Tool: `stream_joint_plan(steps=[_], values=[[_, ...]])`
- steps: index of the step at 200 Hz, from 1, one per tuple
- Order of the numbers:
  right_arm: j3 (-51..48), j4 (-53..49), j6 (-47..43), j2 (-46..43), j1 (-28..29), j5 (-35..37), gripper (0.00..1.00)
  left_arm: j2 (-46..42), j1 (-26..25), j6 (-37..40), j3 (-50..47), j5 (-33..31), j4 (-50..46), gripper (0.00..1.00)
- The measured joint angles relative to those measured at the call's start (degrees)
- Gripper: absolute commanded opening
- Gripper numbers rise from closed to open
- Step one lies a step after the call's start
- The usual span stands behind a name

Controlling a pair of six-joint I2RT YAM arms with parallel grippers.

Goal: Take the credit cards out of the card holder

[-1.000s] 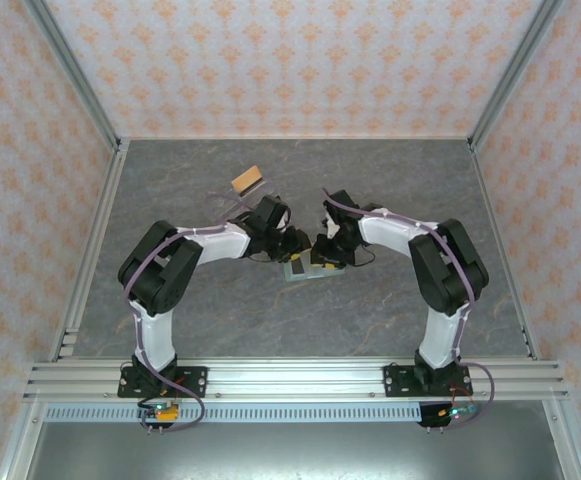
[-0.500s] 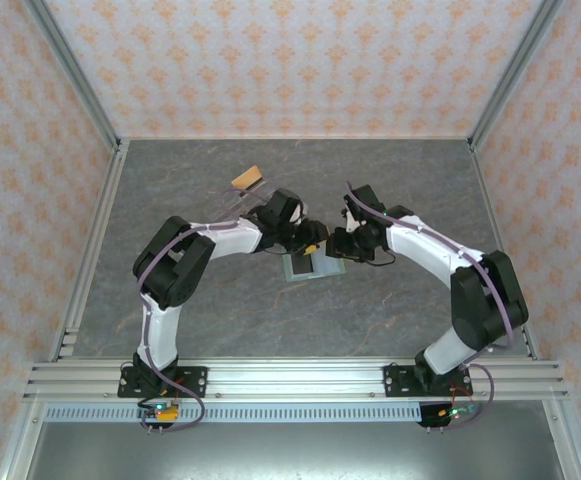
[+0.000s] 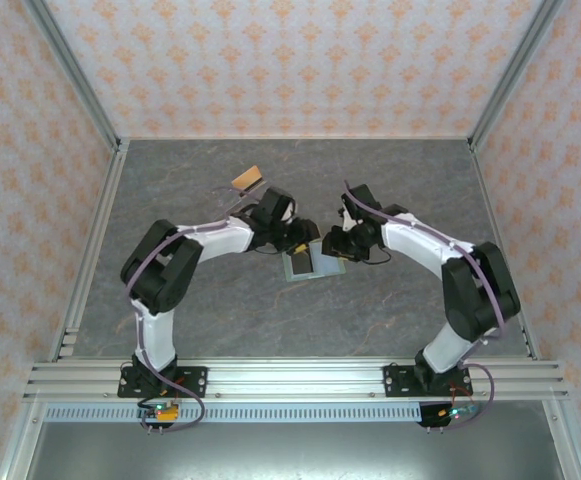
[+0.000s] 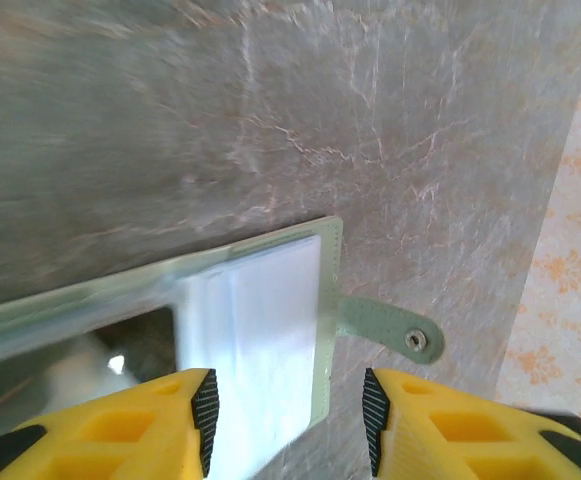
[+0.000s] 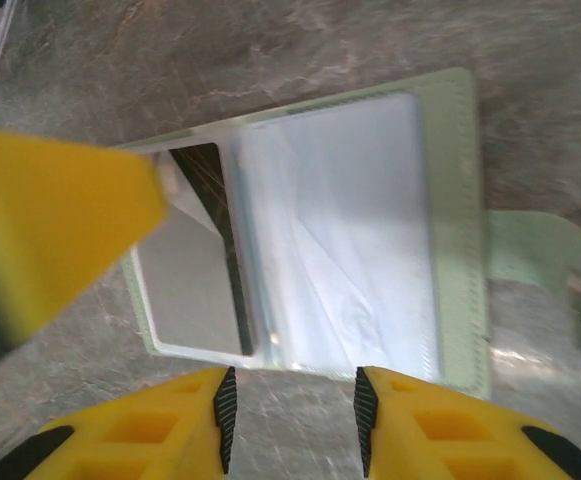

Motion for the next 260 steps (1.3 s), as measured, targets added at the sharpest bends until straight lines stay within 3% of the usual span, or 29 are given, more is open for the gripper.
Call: stream_joint_plan(steps=[38,103,165,260], values=[[3.2,3.4,1.0,7.6,0.0,-5.1,0.33,-6.0,1.4,1.4,-3.0,-4.9,-3.5,0.38],[8.2,6.1,1.4,15.2,0.0,-7.2,0.27,-5.0,1.4,1.3,-5.9,-6.6,-5.7,0.27],[8.8,6.8,1.6,16.9,0.0,-8.3,0.24,-1.6,1.4,0.5,-5.9,-5.6,-4.3,0.18],[8.8,7.8,1.5,17.0,-0.4,-9.9,0.23,0.0,1.6,0.3,-5.9,-3.0,-1.6,0.16]])
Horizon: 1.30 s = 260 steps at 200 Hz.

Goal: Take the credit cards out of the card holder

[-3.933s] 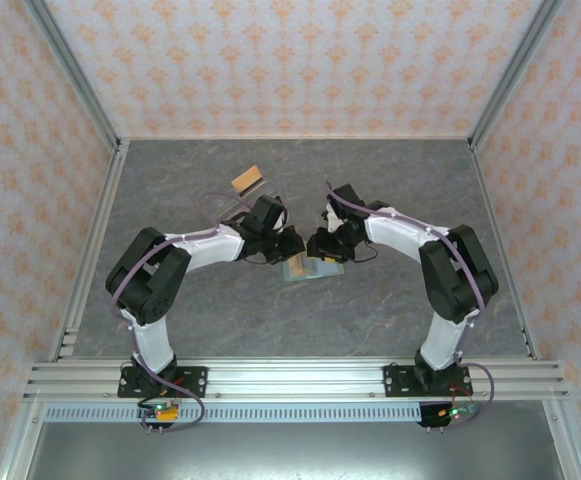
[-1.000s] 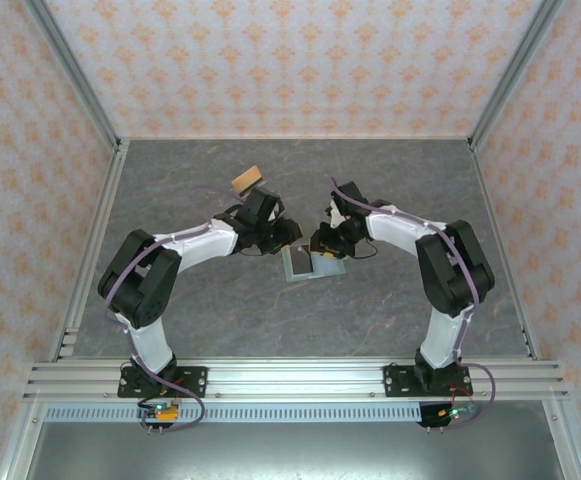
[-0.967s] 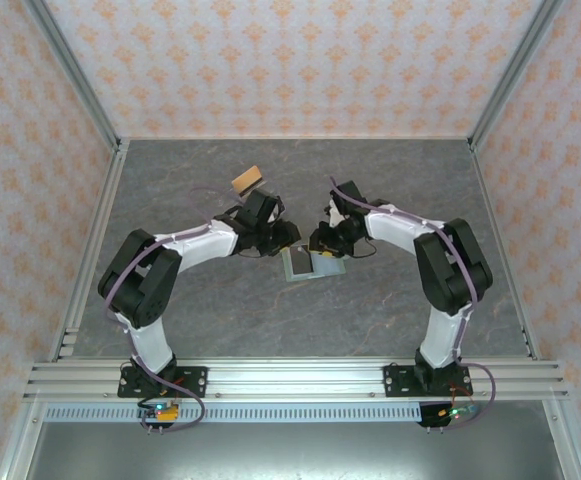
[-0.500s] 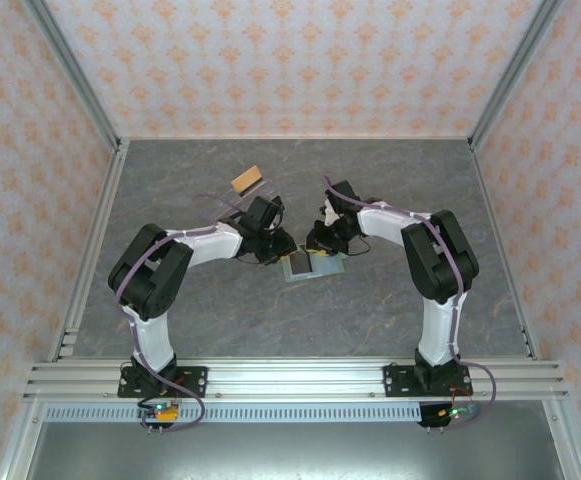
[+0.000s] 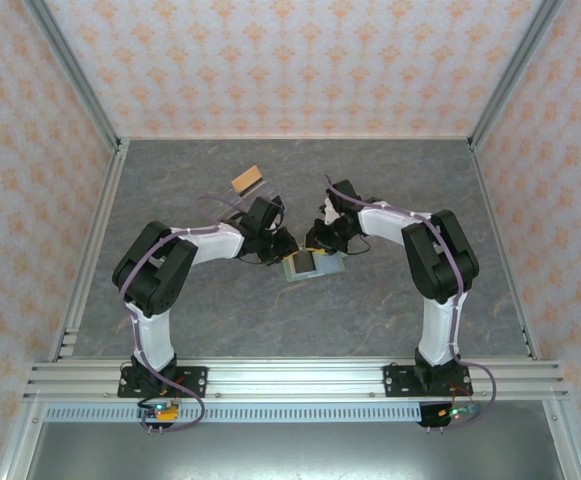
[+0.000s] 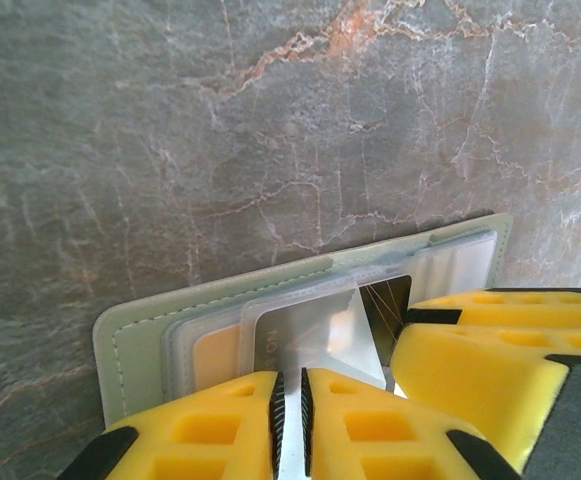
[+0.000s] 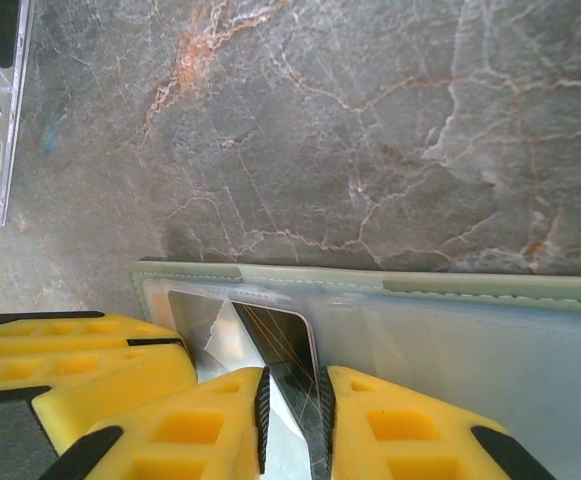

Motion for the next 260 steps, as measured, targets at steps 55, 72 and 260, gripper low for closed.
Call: stream_joint_plan(steps=[55,72,260], values=[[0.5,-0.5,-0.1,1.0,-0.2,0.3,0.23,0.1,0.0,0.0,0.0,0.1,0.3,0.16],[0.7,-0.7,-0.2,1.0,-0.1,0.5,0.23,0.1,0.0,0.0,0.0,0.1,0.3,0.16],[-5.2,0.8,0.1,-4.7,-0.9,2.8,0.00,-1.4,0.2,5.2,1.5,0.4,-6.0,0.22]])
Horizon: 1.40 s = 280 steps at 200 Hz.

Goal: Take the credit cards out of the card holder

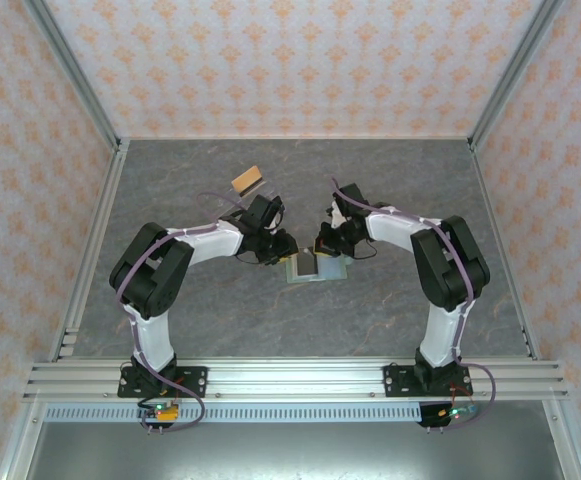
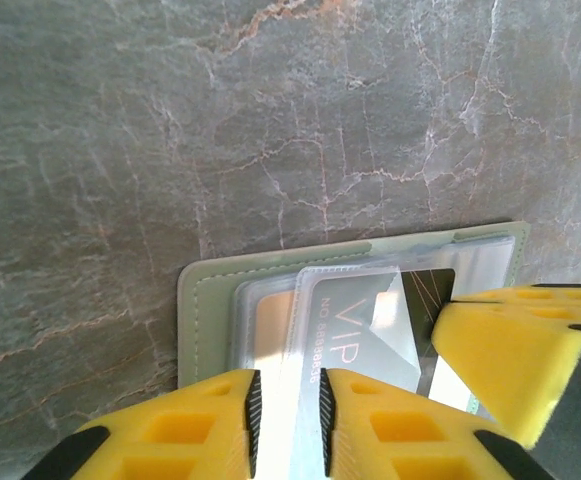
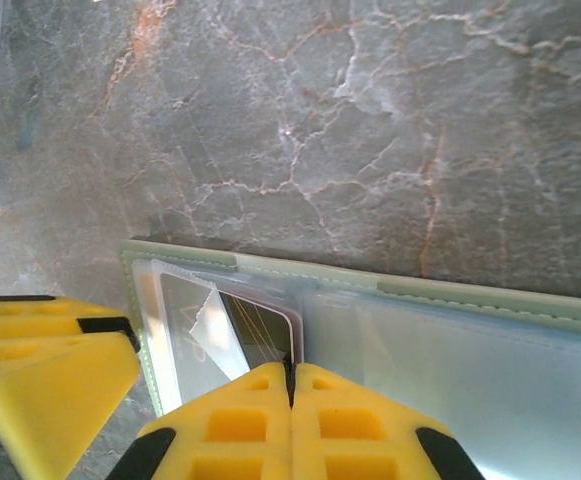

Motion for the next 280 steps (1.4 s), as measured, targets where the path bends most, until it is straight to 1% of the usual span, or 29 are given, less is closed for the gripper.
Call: stream_joint_plan(steps=[51,114,125,141,158,182,200,230,280], values=[[0.0,-0.2,-0.1,0.0,0.0,4.0,0.00,0.0,-0.1,-0.1,0.1,1.9,1.2,0.17],[-0.1,-0.2,-0.1,0.0,0.0,6.4,0.00,0.9,-0.2,-0.2,0.4,3.0,2.4,0.15],[-0.1,-0.2,-0.1,0.0,0.0,6.4,0.04,0.9,-0.2,-0.2,0.4,3.0,2.6,0.15],[-0.1,-0.2,-0.3,0.0,0.0,6.1,0.16,0.9,-0.2,-0.2,0.4,3.0,2.6,0.15],[-0.3,-0.2,-0.1,0.0,0.0,5.4,0.26,0.9,-0.2,-0.2,0.4,2.3,2.3,0.16],[-0.7,-0.3,-0.3,-1.0,0.0,4.5,0.32,-0.3,-0.2,0.5,0.4,-0.1,-0.2,0.20],[-0.9,-0.5,-0.3,-1.8,-0.1,3.6,0.35,-1.9,-0.2,1.6,0.5,-0.9,-1.7,0.20],[-0.9,-0.7,-0.3,-2.3,-0.2,1.9,0.36,-2.6,-0.3,1.9,1.2,-0.4,-1.8,0.20],[-0.9,-1.1,-0.3,-2.3,-0.3,0.9,0.33,0.3,-2.1,1.3,1.8,1.8,0.5,0.15]])
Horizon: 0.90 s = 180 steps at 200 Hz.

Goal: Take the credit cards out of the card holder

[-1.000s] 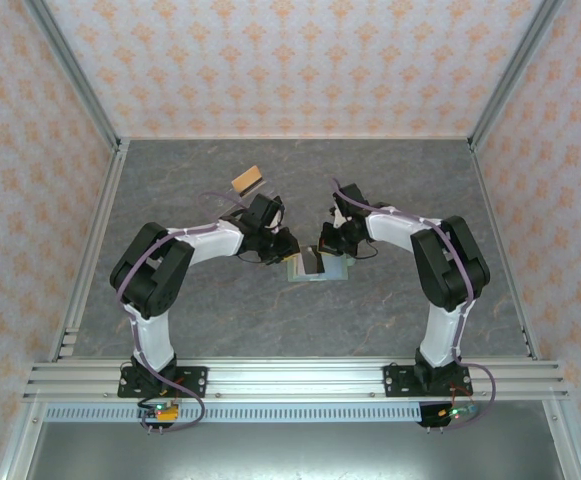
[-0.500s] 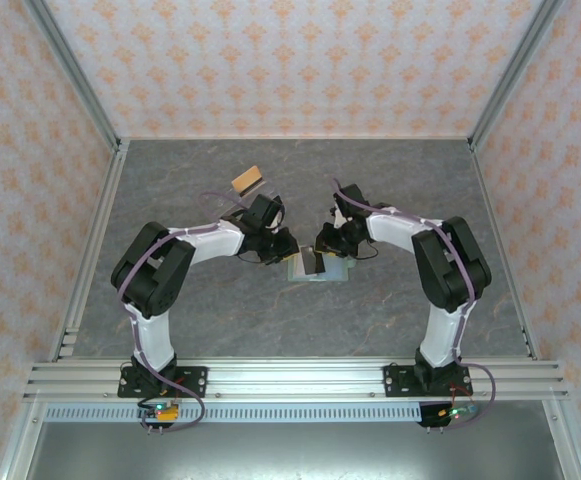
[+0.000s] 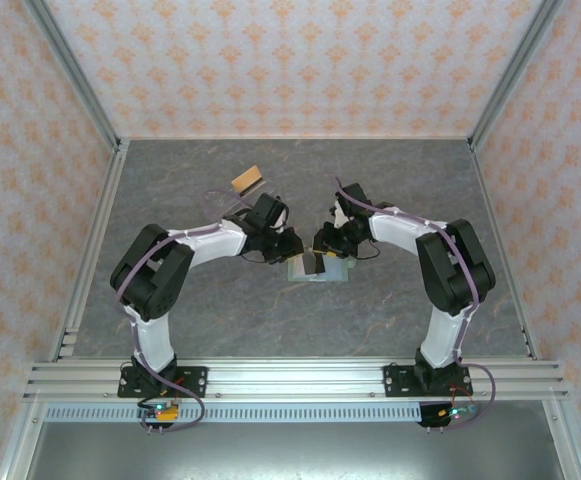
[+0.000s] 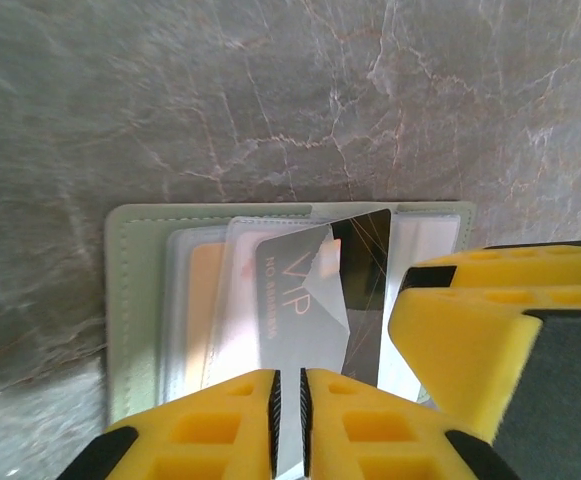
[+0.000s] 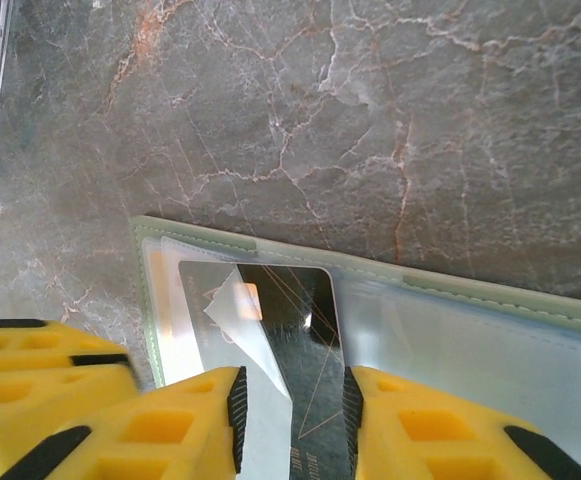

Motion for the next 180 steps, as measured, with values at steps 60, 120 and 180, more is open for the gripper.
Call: stream_joint_plan(steps=[60,120,180], values=[[0.0,0.0,0.0,0.8,-0.1,0.0,0.32,3.2,-0.5,-1.5,0.7,0.7,0.8,0.11],[0.0,0.5,0.0,2.3,-0.4,-1.9,0.26,3.4,-0.5,-3.2,0.8,0.3,0.9,0.11],[-1.5,1.3,0.6,1.6,-1.4,-2.5,0.04,3.4,-0.5,-3.4,0.8,-0.2,0.8,0.17]])
